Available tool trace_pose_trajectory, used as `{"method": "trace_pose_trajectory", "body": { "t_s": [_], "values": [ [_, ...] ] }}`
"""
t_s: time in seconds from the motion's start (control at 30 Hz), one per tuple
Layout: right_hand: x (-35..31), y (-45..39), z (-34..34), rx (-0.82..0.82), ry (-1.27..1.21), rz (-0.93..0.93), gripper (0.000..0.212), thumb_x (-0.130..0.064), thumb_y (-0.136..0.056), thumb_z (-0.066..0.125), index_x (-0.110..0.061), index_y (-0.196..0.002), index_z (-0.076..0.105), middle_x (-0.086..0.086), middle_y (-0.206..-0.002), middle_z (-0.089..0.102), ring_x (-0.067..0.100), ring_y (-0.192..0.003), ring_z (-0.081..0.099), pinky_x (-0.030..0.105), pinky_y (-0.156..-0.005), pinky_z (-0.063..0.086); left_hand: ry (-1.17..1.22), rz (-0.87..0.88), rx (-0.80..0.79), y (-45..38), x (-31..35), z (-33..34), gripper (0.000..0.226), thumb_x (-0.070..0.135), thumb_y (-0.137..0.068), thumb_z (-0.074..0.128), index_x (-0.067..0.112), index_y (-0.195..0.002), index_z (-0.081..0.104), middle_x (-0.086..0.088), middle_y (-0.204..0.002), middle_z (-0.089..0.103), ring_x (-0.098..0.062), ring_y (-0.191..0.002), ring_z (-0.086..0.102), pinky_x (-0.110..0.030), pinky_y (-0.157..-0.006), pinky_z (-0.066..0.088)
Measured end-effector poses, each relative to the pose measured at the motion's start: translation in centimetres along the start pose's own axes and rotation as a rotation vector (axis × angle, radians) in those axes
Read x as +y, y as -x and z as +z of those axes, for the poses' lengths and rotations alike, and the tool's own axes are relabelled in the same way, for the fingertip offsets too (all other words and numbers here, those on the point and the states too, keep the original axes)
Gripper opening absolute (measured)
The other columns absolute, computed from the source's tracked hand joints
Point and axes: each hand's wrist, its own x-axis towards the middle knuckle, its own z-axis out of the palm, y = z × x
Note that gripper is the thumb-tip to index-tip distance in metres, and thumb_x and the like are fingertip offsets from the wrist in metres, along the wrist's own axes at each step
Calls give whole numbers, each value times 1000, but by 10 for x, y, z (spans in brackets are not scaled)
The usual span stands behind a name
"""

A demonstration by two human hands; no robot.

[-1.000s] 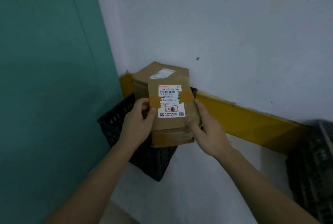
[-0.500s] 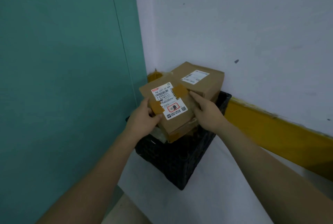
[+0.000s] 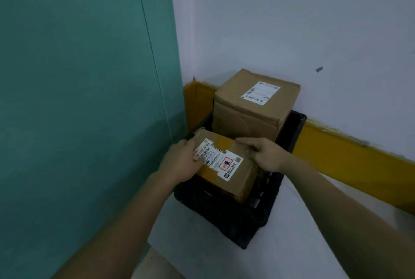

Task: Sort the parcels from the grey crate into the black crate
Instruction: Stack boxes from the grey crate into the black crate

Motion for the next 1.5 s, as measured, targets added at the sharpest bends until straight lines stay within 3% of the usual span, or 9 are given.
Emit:
{"method": "trace_pose_trajectory", "body": {
  "t_s": [0.17, 0.43, 0.53, 0.6, 0.7, 0.77, 0.9, 1.13, 1.5],
  "values": [
    [13, -10, 21, 20, -59, 70, 46, -20, -116, 46, -35, -159, 51, -4, -149, 61, 19, -136, 58, 35, -117, 46, -173, 64, -81, -10, -9, 15, 62, 59, -99, 58, 22, -148, 49, -6, -138, 54, -28, -125, 50, -47, -102, 50],
    [27, -22, 46, 84, -21, -20, 42, -9, -115, 46, -24, -150, 62, -6, -145, 57, 10, -129, 53, 3, -94, 38, -295, 122, -220, -20, -16, 36, 91, 75, -96, 51, 23, -166, 27, -9, -171, 27, -35, -151, 28, -53, -122, 33],
    [38, -28, 62, 21, 58, -28, 49, -12, -114, 50, -25, -161, 50, 1, -151, 51, 19, -138, 50, 19, -110, 37, -312, 133, -238, -24, -18, 38, 93, 73, -93, 59, 22, -165, 29, -10, -168, 31, -36, -150, 29, -53, -121, 34],
    [42, -35, 71, -59, 187, -31, 64, -34, -112, 56, -26, -170, 31, 7, -166, 39, 29, -150, 40, 34, -122, 34, -309, 110, -291, -30, -18, 40, 96, 71, -92, 63, 22, -166, 26, -10, -169, 29, -37, -151, 27, -54, -121, 34],
    [48, -40, 76, -114, 408, -37, 127, -99, -80, 45, -24, -174, 5, 4, -180, 11, 32, -162, 17, 51, -130, 28, -327, 80, -407, -39, -18, 42, 102, 71, -91, 63, 23, -169, 18, -12, -175, 14, -41, -157, 14, -57, -123, 32],
    [47, -38, 76, -119, 490, -72, 145, -109, -64, 41, -23, -173, -1, 1, -181, 3, 29, -164, 10, 52, -131, 24, -318, 73, -427, -43, -16, 41, 104, 70, -91, 65, 21, -169, 18, -12, -175, 11, -41, -158, 13, -55, -123, 33],
    [47, -38, 77, -138, 500, -93, 139, -96, -74, 62, -24, -173, -6, 1, -182, -4, 28, -166, 5, 53, -132, 22, -295, 62, -416, -44, -14, 40, 108, 68, -90, 69, 18, -169, 15, -11, -176, 12, -39, -157, 18, -51, -125, 31],
    [37, -28, 71, -72, 551, -73, 135, -98, -77, 55, -25, -173, -7, 3, -182, -5, 31, -166, 4, 55, -133, 19, -336, 91, -388, -46, -12, 33, 102, 64, -95, 64, 12, -168, 17, -13, -172, 23, -38, -157, 17, -54, -123, 33],
    [36, 70, 14, 399, 709, -19, 94, -79, -102, 35, -18, -172, 25, 5, -181, 15, 28, -167, 6, 47, -134, 11, -236, 347, 46, -43, 93, 24, 81, 63, -105, 41, 17, -168, 19, -12, -176, 18, -33, -162, 13, -51, -130, 22]
  ]
}}
